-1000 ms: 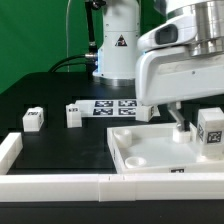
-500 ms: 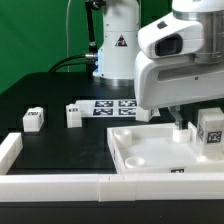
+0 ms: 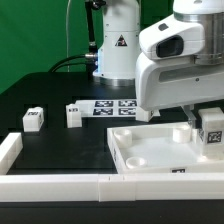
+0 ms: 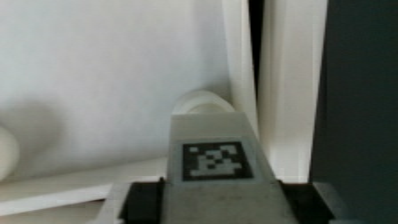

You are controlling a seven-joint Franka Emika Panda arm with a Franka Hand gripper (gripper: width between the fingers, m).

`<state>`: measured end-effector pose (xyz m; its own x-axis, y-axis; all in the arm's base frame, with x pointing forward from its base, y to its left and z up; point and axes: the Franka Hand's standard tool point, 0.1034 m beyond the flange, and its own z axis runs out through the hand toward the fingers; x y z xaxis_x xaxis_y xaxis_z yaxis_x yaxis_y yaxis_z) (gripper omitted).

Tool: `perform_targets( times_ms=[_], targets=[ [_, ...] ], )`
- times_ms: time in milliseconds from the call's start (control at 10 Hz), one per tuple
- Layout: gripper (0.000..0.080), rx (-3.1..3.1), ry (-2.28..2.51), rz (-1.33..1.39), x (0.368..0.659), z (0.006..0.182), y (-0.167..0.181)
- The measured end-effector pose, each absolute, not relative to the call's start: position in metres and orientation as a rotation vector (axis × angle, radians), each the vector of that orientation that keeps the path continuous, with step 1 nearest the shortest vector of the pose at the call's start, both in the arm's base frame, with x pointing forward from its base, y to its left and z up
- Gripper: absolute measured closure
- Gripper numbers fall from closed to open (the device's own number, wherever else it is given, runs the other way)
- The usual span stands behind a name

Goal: Assemble one leg

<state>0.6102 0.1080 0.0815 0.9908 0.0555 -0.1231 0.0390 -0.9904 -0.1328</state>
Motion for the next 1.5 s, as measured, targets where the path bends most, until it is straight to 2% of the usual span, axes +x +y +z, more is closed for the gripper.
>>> perform_targets(
  times_ms=[300, 500, 1100, 1400, 1500],
  targets=[
    [0.0506, -3.006, -0.029, 0.194, 0.61, 0.082, 0.108],
    [0.0506, -2.988, 0.478, 0.194, 0.607, 0.083, 0.112],
    [0.0506, -2.662, 1.517, 0.127, 0.609, 0.081, 0.118],
    [0.0501, -2.694, 1.454, 0.126, 0.609, 0.081, 0.118],
    [0.0276, -2.711, 1.418, 0.127, 0.608, 0.08, 0.119]
  ],
)
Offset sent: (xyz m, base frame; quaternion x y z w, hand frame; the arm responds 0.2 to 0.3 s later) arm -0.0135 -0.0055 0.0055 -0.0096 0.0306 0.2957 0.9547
